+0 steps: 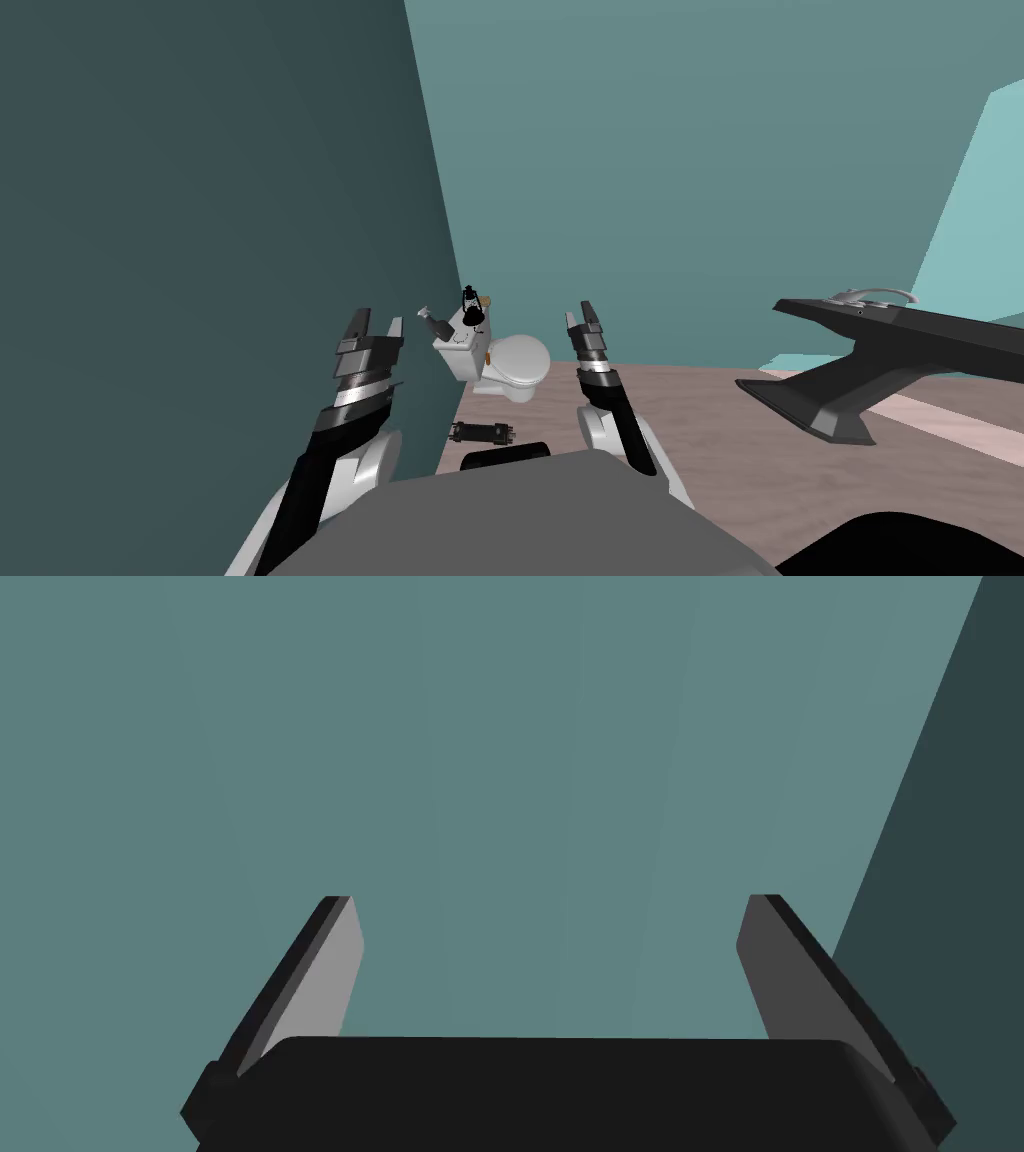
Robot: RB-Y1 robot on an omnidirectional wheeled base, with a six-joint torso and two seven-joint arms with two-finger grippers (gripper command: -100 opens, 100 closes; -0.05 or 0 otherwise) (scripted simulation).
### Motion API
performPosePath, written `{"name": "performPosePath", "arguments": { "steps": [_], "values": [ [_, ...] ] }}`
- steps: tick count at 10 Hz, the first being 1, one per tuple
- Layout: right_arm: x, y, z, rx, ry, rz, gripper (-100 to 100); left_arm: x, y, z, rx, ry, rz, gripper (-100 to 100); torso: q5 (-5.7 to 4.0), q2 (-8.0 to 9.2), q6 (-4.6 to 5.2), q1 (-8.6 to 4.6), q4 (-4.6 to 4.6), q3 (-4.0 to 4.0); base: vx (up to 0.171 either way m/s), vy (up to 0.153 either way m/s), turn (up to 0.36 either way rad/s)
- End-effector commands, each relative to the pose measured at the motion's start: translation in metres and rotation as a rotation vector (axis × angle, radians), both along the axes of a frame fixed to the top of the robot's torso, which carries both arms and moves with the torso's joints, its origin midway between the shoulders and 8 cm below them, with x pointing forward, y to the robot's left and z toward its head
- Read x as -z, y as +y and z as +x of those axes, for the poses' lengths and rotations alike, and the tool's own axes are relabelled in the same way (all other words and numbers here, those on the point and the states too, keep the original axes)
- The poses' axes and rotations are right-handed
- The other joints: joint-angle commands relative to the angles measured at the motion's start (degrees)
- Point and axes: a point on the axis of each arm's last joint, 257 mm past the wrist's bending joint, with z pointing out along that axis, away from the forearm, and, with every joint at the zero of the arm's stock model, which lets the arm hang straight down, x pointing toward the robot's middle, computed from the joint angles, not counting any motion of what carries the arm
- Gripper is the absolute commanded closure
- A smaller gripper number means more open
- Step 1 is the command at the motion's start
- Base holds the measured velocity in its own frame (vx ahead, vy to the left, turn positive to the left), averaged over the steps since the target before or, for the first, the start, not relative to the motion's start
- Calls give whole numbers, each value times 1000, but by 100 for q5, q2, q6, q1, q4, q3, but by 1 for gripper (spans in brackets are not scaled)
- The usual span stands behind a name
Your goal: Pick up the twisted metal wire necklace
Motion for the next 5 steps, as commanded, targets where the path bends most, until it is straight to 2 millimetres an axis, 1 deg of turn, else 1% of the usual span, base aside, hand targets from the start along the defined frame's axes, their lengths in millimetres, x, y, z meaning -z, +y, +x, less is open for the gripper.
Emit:
{"name": "performPosePath", "arguments": {
  "steps": [1,3,5],
  "values": [
    [0,0,0,0,0,0,0,5,-5,6,20,26,24,-100,0,0,0,0,0,0,0,0,0],
    [0,0,0,0,0,0,0,18,-11,19,50,79,49,-100,1,0,0,4,0,0,-3,8,-4],
    [0,0,0,0,0,0,0,36,-15,37,77,151,59,-100,1,1,0,6,0,0,-8,14,-3]
  ]
}}
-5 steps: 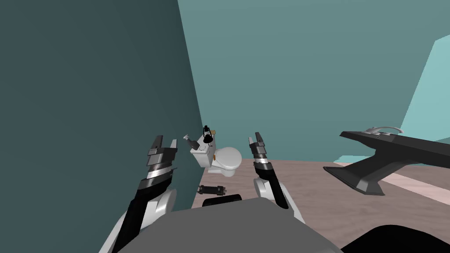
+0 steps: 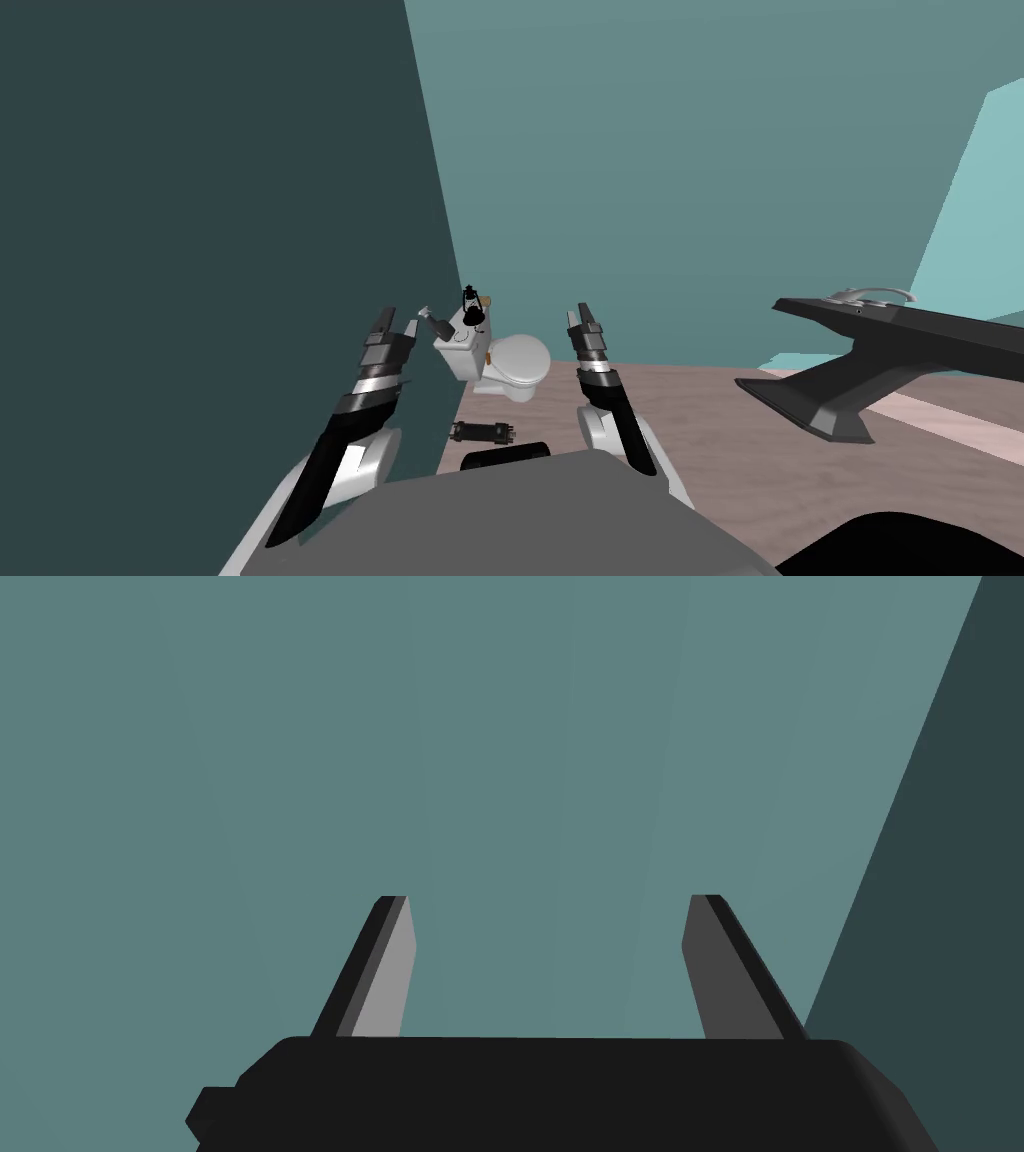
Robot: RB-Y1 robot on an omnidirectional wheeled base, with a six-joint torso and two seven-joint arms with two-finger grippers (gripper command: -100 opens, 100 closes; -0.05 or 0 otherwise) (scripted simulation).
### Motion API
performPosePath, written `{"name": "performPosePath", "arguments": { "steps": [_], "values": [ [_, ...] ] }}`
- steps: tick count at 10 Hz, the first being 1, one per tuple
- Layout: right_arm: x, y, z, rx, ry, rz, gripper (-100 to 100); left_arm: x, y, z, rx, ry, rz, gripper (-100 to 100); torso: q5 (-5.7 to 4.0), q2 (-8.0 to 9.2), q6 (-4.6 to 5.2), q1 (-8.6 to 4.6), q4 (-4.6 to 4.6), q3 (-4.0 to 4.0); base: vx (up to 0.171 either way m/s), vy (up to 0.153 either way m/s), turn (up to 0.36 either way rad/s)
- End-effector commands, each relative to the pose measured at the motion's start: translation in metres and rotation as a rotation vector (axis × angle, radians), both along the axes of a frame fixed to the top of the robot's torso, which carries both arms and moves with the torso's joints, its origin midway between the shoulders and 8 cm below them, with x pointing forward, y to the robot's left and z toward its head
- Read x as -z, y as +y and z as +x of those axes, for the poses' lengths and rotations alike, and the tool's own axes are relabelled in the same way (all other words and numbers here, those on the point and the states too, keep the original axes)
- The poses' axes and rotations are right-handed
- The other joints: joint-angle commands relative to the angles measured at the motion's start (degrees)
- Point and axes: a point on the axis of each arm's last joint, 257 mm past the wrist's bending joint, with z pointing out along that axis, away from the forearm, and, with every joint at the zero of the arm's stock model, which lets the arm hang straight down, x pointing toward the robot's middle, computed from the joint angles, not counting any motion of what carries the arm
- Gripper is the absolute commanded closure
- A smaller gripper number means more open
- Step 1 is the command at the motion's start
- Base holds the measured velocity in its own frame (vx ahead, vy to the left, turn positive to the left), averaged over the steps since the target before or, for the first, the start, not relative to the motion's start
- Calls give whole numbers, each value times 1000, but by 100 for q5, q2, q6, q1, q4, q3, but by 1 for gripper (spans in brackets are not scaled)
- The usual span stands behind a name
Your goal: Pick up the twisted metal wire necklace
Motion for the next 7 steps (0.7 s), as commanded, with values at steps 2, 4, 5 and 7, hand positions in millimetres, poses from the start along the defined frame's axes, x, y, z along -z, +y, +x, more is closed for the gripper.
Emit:
{"name": "performPosePath", "arguments": {
  "steps": [2,4,5,7],
  "values": [
    [0,0,0,0,0,0,0,29,-7,24,29,102,-1,-100,0,1,-1,0,0,1,-7,17,0],
    [0,0,0,0,0,0,0,47,-9,36,35,168,-10,-100,0,-1,0,-2,0,0,-6,11,0],
    [0,0,0,0,0,0,0,47,-8,36,35,170,-10,-100,-1,0,-1,-2,0,0,-5,7,2],
    [0,0,0,0,0,0,0,72,-15,54,55,254,-27,-100,-1,-1,0,-4,0,0,-7,9,3]
  ]
}}
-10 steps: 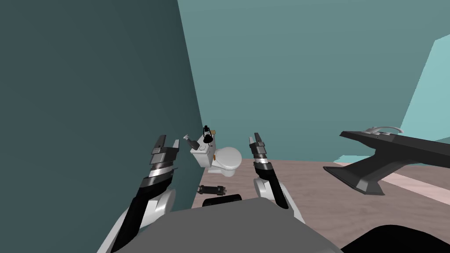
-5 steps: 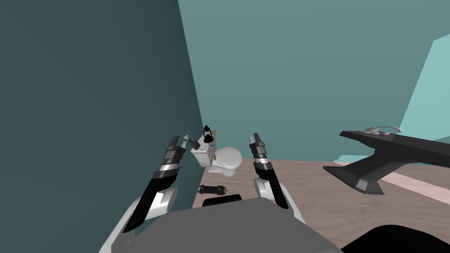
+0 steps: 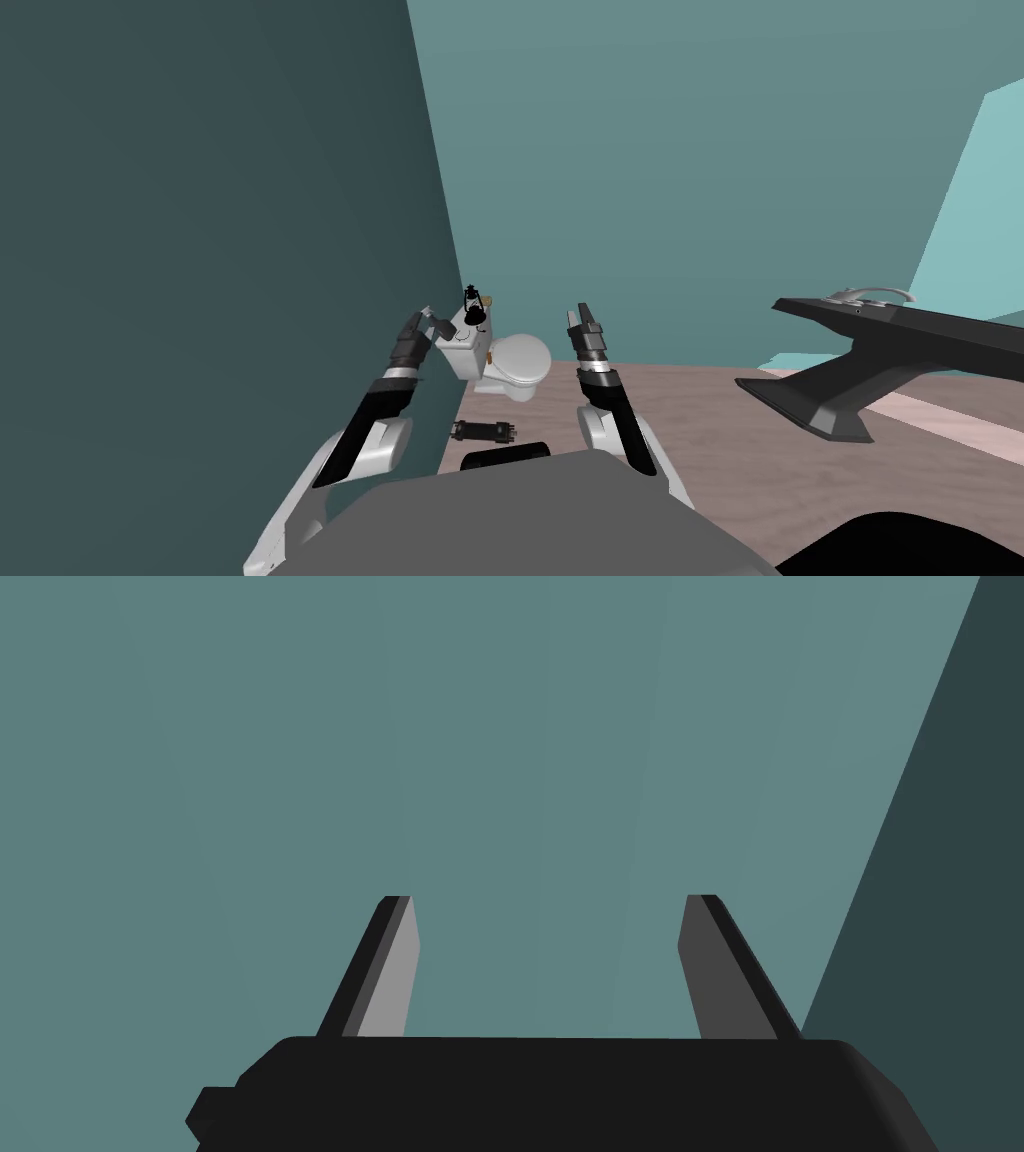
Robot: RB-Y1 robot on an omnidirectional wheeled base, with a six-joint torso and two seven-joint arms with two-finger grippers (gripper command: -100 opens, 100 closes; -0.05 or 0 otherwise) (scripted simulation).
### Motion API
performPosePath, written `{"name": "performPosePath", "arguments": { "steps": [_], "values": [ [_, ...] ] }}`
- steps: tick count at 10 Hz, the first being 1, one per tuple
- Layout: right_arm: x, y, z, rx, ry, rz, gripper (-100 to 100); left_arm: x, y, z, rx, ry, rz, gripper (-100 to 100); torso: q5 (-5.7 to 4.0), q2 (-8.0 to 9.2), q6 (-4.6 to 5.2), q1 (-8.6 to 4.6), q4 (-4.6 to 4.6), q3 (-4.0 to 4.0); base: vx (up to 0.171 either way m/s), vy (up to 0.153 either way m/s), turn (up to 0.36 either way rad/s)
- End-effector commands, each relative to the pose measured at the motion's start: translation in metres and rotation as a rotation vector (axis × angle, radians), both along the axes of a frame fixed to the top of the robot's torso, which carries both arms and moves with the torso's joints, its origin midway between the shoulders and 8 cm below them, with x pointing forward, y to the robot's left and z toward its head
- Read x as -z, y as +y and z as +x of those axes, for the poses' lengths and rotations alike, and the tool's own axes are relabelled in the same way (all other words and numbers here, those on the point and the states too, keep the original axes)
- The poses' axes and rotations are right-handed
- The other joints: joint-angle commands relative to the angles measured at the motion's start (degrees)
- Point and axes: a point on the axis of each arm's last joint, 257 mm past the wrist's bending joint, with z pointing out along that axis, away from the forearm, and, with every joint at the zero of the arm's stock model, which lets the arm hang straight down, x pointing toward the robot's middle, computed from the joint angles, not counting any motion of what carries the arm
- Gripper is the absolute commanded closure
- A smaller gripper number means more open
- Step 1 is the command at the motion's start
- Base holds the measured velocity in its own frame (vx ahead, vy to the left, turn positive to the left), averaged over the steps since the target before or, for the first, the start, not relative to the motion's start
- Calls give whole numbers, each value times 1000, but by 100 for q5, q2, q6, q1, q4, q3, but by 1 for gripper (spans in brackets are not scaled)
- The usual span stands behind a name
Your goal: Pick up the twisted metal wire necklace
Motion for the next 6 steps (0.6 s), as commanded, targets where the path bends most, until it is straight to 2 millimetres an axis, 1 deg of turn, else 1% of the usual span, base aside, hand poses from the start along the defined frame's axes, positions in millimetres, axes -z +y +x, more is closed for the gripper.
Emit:
{"name": "performPosePath", "arguments": {
  "steps": [1,2,3,4,5,6],
  "values": [
    [0,0,0,0,0,0,0,13,-2,7,3,48,-7,-100,0,0,0,0,0,0,-8,12,-1],
    [0,0,0,0,0,0,0,25,-6,15,13,86,-16,-100,0,1,0,0,0,1,-9,13,4],
    [0,0,0,0,0,0,0,29,-5,16,10,104,-17,-100,0,1,0,0,0,1,-6,10,0],
    [0,0,0,0,0,0,0,42,-10,25,21,145,-25,-100,0,0,0,-1,0,0,-5,12,2],
    [0,0,0,0,0,0,0,46,-10,25,18,161,-26,-100,0,0,0,-1,0,0,-3,9,-1],
    [0,0,0,0,0,0,0,57,-15,33,29,198,-34,-100,0,-1,0,-1,0,0,-3,11,1]
  ]
}}
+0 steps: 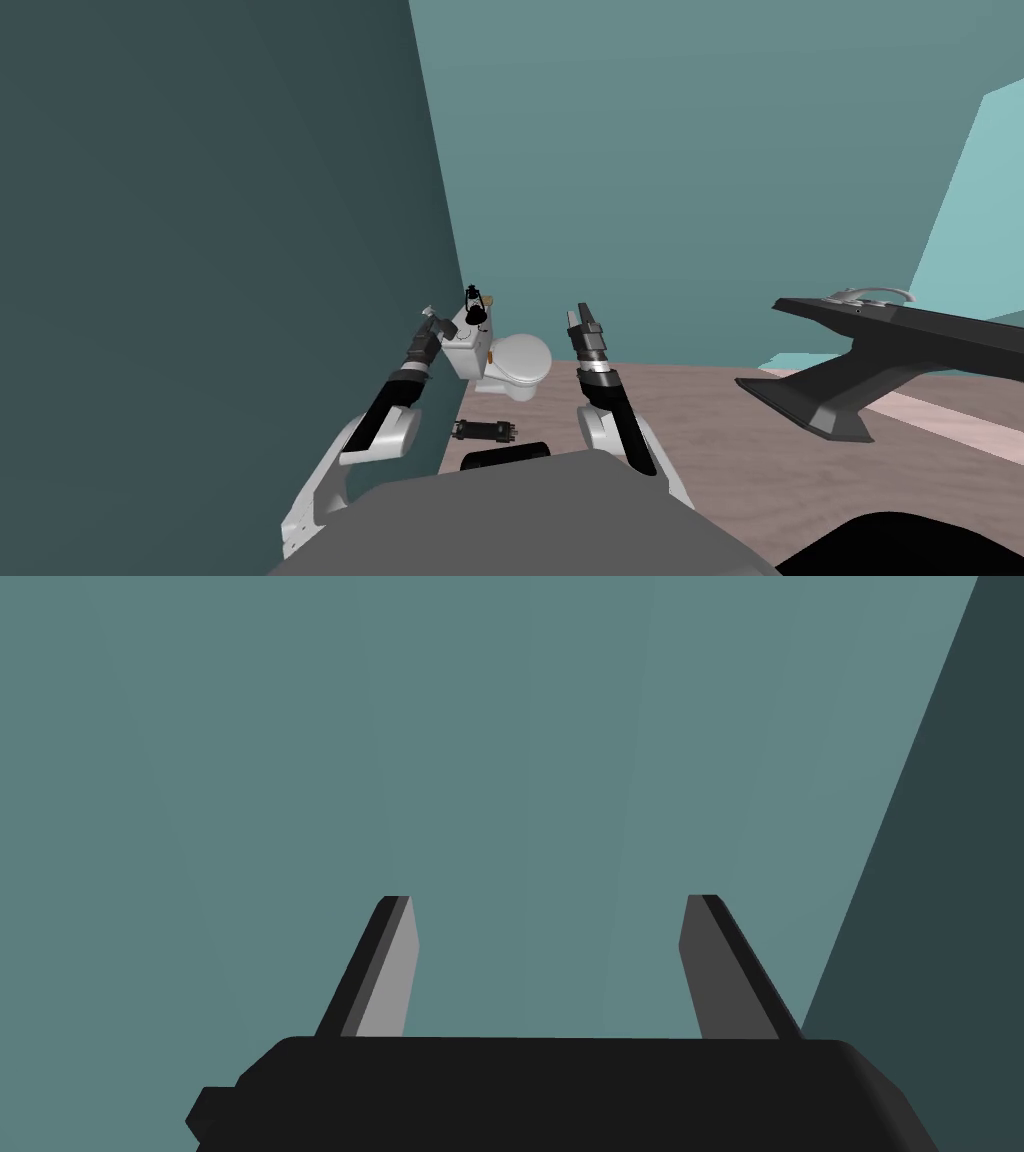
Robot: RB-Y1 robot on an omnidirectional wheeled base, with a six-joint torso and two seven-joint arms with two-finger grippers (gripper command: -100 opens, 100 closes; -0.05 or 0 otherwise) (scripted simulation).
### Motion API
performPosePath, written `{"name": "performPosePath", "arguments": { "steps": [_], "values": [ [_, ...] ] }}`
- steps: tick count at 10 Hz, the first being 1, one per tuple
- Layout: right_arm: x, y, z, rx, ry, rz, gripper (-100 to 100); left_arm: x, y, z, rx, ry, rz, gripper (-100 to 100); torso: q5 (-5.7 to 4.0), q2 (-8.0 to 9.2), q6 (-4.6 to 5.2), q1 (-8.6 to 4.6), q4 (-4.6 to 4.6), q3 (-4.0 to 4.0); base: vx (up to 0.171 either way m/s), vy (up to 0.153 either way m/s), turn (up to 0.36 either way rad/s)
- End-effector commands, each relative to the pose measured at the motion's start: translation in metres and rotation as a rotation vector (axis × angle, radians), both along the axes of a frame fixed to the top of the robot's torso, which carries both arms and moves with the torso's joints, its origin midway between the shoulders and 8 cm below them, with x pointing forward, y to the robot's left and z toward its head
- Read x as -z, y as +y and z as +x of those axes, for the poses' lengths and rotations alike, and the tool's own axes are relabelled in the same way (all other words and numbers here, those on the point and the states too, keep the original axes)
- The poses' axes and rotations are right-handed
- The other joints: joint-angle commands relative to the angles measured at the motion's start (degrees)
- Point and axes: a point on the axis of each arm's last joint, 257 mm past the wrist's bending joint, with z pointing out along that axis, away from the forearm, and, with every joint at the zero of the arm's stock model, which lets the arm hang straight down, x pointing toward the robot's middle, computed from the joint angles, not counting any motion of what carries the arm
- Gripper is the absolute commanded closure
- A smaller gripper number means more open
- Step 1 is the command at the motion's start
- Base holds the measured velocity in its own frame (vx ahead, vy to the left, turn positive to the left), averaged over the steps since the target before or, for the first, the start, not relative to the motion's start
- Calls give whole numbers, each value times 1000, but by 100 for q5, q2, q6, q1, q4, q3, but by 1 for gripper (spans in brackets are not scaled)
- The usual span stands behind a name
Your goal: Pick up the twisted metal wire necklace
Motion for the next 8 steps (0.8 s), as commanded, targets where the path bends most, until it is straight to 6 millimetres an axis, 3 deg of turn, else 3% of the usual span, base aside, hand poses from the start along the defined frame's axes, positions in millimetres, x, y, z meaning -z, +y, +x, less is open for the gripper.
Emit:
{"name": "performPosePath", "arguments": {
  "steps": [1,8],
  "values": [
    [0,0,0,0,0,0,0,14,-3,3,1,46,-6,-100,0,0,0,0,0,0,-3,12,-2],
    [0,0,0,0,0,0,0,70,-24,29,35,249,-25,-100,0,0,-1,0,0,0,-1,13,-7]
  ]
}}
